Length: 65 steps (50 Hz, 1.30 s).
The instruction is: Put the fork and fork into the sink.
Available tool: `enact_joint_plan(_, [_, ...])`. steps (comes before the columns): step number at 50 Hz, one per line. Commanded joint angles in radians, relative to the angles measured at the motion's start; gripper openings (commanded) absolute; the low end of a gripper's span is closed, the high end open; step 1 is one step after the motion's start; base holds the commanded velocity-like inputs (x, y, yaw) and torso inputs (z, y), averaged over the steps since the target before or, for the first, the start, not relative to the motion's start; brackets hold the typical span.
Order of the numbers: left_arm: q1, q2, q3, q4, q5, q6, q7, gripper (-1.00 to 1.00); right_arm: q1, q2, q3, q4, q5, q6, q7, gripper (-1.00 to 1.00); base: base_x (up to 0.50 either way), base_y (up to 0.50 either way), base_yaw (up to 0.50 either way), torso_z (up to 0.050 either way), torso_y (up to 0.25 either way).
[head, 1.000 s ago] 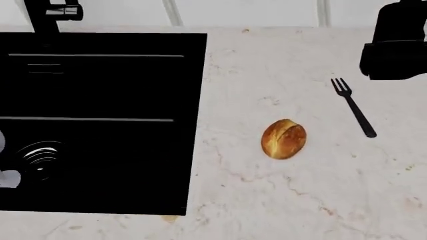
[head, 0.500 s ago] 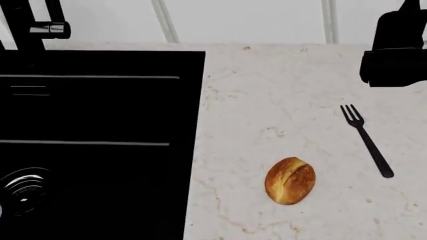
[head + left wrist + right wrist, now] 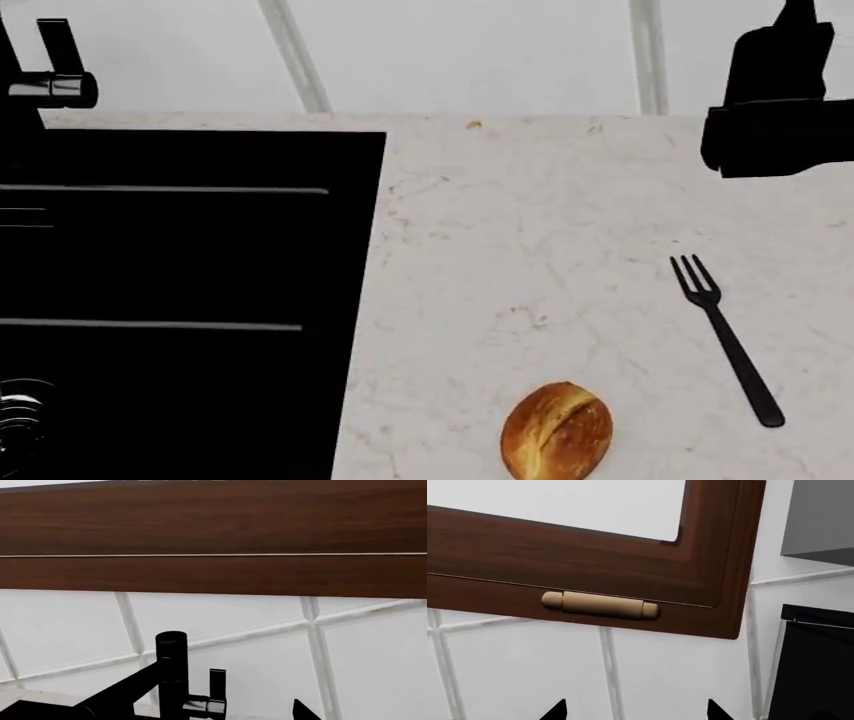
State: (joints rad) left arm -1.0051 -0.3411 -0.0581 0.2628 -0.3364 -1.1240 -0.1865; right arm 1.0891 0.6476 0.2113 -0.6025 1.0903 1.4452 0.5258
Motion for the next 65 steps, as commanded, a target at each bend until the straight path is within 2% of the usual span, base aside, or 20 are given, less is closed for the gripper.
enact_joint_plan(1, [0.006,-0.001,0.001,-0.004,-0.001,0.009,-0.002,1.00,-0.004,0.014,-0.022,0.002,0.005,-0.011,0.008,1.00,0.00,0.00,0.00,0.000,0.000])
enact_joint_plan(6, [0.011,-0.002,-0.002,-0.002,-0.004,0.012,-0.002,1.00,-0.024,0.035,-0.042,0.009,-0.015,-0.039,-0.015,1.00,0.00,0.00,0.00,0.000,0.000])
enact_joint_plan(13, [0.018,-0.003,-0.003,-0.001,-0.006,0.013,-0.004,1.00,0.003,0.023,-0.021,0.034,0.043,0.005,0.010,1.00,0.00,0.00,0.00,0.000,0.000])
enact_joint_plan(18, [0.026,-0.005,-0.005,-0.008,-0.007,0.021,-0.002,1.00,0.098,0.035,-0.019,0.161,0.121,0.102,0.037,1.00,0.00,0.00,0.00,0.000,0.000])
enact_joint_plan(20, [0.026,-0.006,-0.004,-0.012,-0.006,0.024,-0.002,1.00,0.118,0.041,-0.006,0.231,0.177,0.118,0.070,1.00,0.00,0.00,0.00,0.000,0.000])
enact_joint_plan(23, [0.030,-0.004,-0.008,-0.012,-0.009,0.030,0.000,1.00,0.129,0.084,-0.049,0.285,0.149,0.089,0.042,1.00,0.00,0.00,0.00,0.000,0.000])
enact_joint_plan(37, [0.048,-0.012,-0.004,-0.016,-0.009,0.043,0.001,1.00,-0.019,0.191,-0.098,0.385,0.078,0.007,-0.060,1.00,0.00,0.00,0.00,0.000,0.000])
enact_joint_plan(42, [0.052,-0.012,-0.001,-0.015,-0.009,0.042,-0.002,1.00,-0.042,0.224,-0.172,0.399,0.022,-0.033,-0.109,1.00,0.00,0.00,0.00,0.000,0.000])
enact_joint_plan(54, [0.068,-0.014,0.009,-0.024,-0.006,0.054,-0.004,1.00,-0.089,0.219,-0.271,0.452,-0.049,-0.086,-0.148,1.00,0.00,0.00,0.00,0.000,0.000])
enact_joint_plan(65, [0.080,-0.021,0.013,-0.011,-0.008,0.047,-0.006,1.00,-0.185,0.202,-0.264,0.455,-0.048,-0.143,-0.163,1.00,0.00,0.00,0.00,0.000,0.000])
